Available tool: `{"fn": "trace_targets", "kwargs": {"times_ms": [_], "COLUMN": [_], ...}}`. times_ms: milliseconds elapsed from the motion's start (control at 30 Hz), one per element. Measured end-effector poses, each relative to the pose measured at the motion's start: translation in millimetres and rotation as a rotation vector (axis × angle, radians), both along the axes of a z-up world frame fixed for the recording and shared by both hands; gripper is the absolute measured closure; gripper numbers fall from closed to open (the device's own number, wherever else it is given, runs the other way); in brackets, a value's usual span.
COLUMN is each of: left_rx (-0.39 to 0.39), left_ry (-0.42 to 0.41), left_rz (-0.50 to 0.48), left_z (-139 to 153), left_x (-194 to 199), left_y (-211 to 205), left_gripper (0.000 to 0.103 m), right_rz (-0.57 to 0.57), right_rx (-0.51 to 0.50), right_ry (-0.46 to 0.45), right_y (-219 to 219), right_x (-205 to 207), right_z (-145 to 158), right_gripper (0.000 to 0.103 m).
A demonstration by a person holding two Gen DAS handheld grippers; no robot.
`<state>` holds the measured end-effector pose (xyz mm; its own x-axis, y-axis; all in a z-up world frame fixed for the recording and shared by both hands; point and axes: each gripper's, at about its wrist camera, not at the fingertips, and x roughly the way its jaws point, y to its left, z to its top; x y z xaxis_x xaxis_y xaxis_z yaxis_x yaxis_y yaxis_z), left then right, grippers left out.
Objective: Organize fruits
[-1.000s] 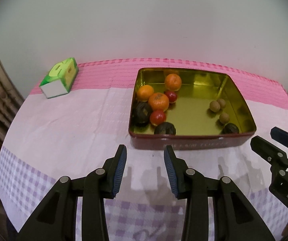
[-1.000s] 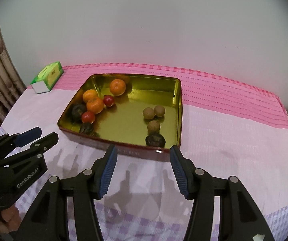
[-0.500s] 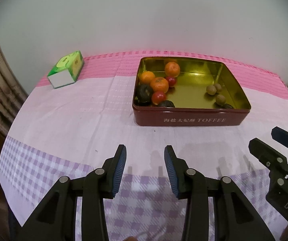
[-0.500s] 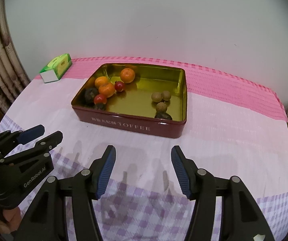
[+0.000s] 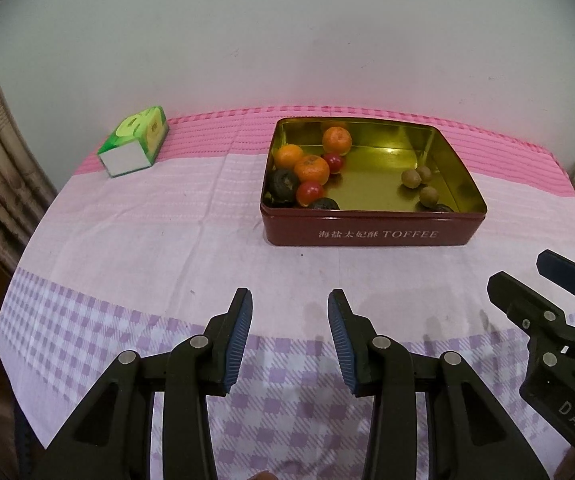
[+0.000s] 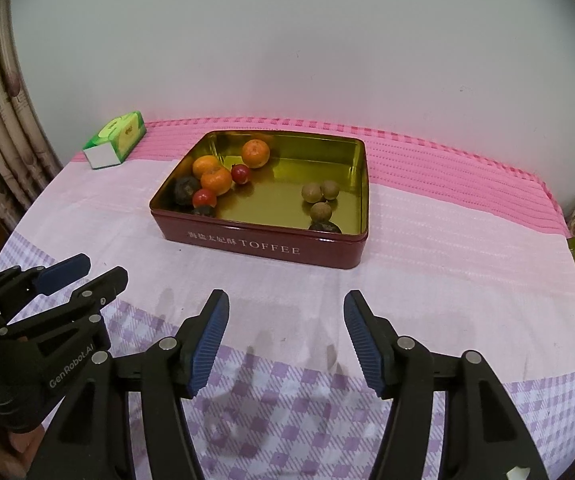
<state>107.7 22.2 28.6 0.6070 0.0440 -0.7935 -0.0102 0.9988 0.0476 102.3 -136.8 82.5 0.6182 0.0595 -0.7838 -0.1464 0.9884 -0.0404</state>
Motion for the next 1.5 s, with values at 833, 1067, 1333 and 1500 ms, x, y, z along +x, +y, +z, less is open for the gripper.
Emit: {"fn": "trace_targets", "kwargs": {"times_ms": [833, 1067, 1333, 1500], "left_rx": [0.003, 0.003, 0.007, 0.004], "left_ry": [0.005, 0.006, 0.012, 0.016], "left_rz": [0.007, 0.008, 0.01, 0.003], "left_z": [-3.6, -3.3, -4.0, -5.1], "left_x": [-2.0, -1.8, -1.1, -1.0], "left_y": [0.7, -0.4, -1.5, -2.3], "left_gripper": [0.062, 0.062, 0.062, 0.062], "right_rz": [0.005, 0.007, 0.003, 0.006], "right_rx": [-0.005, -0.01, -0.01, -0.01], "right_ry": [0.011, 0.01, 0.013, 0.013], "right_y": [0.9, 0.8, -0.4, -0.9], "right_x": [-3.2, -3.1, -2.3, -1.4], "right_z": [-2.9, -3.7, -4.6, -5.4], "right_gripper": [0.046, 0.046, 0.046, 0.046]}}
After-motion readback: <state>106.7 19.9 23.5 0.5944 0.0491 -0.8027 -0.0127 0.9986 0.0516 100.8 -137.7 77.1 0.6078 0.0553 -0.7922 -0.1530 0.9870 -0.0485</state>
